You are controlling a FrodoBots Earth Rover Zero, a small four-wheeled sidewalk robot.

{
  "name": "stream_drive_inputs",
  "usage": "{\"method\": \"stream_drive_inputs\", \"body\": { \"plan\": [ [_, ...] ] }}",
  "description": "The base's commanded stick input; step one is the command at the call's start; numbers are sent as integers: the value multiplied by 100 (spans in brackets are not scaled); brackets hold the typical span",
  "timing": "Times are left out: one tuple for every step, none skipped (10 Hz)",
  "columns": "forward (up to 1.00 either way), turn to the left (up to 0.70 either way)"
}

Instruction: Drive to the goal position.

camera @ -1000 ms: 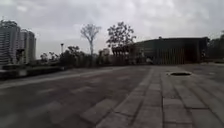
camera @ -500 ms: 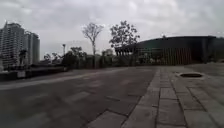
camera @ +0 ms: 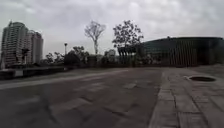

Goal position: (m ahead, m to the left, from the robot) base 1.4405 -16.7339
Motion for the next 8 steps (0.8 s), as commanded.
{"method": "stream_drive_inputs", "body": {
  "plan": [
    [100,7],
    [100,-9],
    [100,-27],
    [100,-33],
    [100,-33],
    [100,-33],
    [100,-33],
    [100,-22]
  ]
}}
